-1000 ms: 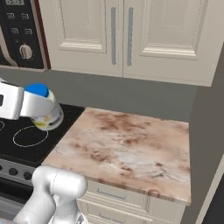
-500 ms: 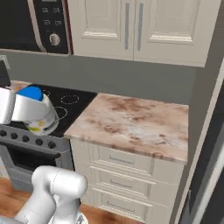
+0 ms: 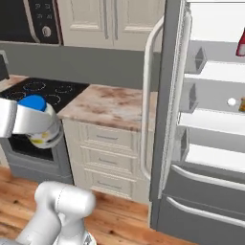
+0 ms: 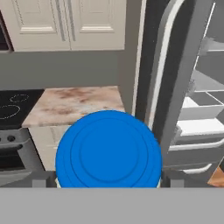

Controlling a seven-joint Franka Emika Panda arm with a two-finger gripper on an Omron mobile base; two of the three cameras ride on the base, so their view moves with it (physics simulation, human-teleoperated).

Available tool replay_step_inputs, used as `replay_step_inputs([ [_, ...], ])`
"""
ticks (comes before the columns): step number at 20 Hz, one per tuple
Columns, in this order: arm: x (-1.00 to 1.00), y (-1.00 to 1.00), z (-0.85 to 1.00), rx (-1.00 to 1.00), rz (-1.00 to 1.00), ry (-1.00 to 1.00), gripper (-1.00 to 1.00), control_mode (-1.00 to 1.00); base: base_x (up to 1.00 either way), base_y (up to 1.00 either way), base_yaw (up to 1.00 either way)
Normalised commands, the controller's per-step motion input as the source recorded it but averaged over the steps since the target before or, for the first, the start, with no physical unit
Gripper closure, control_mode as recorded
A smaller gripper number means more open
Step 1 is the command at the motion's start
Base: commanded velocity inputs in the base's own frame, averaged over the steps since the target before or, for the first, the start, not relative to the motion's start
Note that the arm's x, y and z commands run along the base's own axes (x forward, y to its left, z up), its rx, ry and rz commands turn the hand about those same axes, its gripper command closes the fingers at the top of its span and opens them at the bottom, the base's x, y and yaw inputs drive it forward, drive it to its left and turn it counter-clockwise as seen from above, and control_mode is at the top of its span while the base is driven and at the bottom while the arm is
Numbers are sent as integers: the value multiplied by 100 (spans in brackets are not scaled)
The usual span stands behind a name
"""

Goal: Place the mayonnaise and ketchup from the counter to the top shelf of the fridge. If the existing items in the fridge are on the top shelf, move them to other shelves.

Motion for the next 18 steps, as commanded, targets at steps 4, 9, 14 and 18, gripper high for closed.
replay_step_inputs([
  [4,0,0,0,0,0,0,100,100,-100,-100,-26],
  [9,0,0,0,0,0,0,100,100,-72,-100,-34],
  [14,0,0,0,0,0,0,100,100,27,-88,-17],
  [18,0,0,0,0,0,0,100,100,84,-12,4],
])
